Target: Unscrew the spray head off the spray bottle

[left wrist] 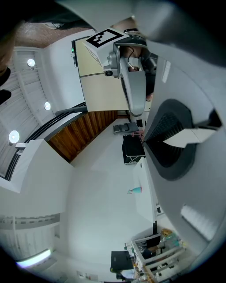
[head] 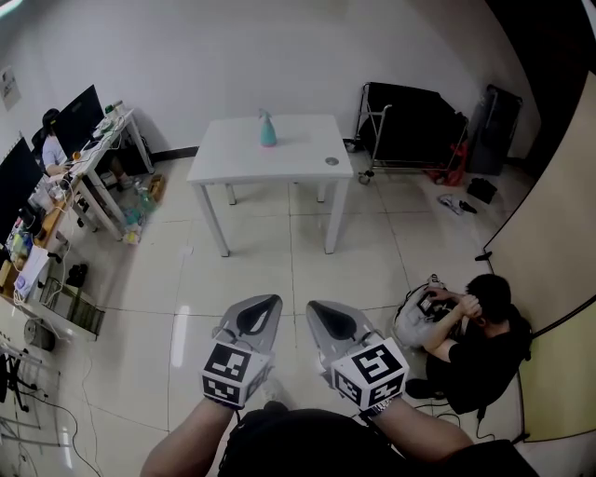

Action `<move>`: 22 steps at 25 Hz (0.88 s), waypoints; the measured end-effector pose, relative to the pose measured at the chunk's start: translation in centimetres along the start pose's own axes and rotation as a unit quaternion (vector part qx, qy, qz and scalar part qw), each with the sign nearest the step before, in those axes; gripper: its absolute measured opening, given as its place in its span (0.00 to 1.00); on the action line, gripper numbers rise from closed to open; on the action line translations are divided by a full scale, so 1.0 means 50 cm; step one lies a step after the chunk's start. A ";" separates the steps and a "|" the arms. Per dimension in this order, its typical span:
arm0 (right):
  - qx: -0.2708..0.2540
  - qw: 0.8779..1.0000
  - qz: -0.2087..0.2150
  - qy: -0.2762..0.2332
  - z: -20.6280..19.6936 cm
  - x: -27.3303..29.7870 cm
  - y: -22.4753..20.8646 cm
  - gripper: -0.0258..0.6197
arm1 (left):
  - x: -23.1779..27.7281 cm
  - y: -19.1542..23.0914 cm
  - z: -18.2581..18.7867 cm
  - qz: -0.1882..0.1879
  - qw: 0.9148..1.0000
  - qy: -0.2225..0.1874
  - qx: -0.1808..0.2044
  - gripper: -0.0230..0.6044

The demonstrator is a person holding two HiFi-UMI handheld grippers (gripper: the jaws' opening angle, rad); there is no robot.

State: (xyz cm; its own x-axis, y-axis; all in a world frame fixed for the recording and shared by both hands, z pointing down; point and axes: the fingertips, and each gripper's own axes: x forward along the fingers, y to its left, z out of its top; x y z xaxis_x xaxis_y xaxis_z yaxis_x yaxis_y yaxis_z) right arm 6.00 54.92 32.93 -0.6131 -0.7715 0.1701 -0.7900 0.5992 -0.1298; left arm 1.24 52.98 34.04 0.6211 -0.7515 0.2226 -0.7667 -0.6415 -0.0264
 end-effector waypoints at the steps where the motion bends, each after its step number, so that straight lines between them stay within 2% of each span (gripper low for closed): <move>1: 0.000 1.000 -0.002 0.000 0.003 0.012 -0.002 0.03 | 0.004 0.011 0.002 -0.002 1.000 -0.001 0.000 0.06; 22: -0.012 1.000 -0.025 0.003 0.063 0.284 0.024 0.03 | 0.040 0.274 0.008 -0.031 0.999 -0.007 -0.008 0.06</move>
State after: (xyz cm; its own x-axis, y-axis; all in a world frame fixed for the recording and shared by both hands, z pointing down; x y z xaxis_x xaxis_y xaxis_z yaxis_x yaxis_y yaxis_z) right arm -3.67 44.01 32.12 -0.5727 -0.7993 0.1819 -0.8194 0.5647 -0.0982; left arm -7.95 42.60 33.73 0.6696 -0.7123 0.2101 -0.7290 -0.6845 0.0026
